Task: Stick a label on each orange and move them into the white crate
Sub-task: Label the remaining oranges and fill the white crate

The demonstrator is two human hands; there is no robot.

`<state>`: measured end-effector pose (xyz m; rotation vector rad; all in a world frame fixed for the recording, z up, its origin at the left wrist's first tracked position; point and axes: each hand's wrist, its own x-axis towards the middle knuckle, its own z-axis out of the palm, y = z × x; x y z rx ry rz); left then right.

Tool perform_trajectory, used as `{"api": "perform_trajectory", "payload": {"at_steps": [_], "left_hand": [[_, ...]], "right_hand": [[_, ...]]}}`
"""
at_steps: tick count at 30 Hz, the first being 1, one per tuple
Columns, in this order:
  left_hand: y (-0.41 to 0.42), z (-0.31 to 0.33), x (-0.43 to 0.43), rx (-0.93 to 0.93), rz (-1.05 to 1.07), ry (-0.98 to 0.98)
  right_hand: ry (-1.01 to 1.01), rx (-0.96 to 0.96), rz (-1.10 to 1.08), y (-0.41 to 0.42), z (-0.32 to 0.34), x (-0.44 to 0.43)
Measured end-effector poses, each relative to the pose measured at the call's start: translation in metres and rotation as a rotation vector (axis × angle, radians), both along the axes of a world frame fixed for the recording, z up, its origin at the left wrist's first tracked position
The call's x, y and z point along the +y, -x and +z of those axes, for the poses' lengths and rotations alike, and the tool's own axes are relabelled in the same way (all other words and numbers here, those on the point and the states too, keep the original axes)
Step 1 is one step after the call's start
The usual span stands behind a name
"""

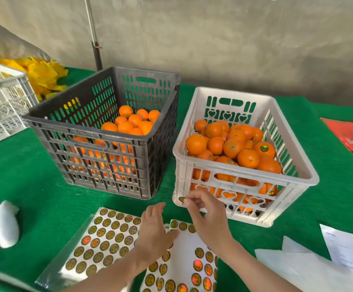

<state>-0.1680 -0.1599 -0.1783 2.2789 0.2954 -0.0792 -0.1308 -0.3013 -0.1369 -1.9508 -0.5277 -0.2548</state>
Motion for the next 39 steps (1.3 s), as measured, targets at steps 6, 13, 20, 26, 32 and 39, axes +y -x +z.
{"api": "perform_trajectory", "payload": {"at_steps": [6,13,20,26,32,39], "left_hand": [[-0.003,0.073,0.084,-0.600,-0.100,-0.025],[-0.073,0.149,0.208,-0.843,0.241,0.042],[-0.186,0.182,0.299,-0.146,-0.178,-0.546],[-0.251,0.128,0.302,0.658,-0.700,-0.998],[-0.266,0.095,0.309,0.833,-0.761,-1.051],[-0.258,0.149,0.307,0.202,-0.528,-0.013]], "right_hand": [[-0.138,-0.300,0.110,-0.031,0.070,0.062],[0.200,-0.428,0.029,-0.129,0.129,0.182],[0.574,-0.306,0.008,-0.178,0.100,0.234],[0.600,-0.170,-0.011,-0.190,0.094,0.229],[0.601,-0.110,-0.029,-0.197,0.093,0.225],[0.257,-0.198,-0.211,-0.191,0.104,0.222]]}}
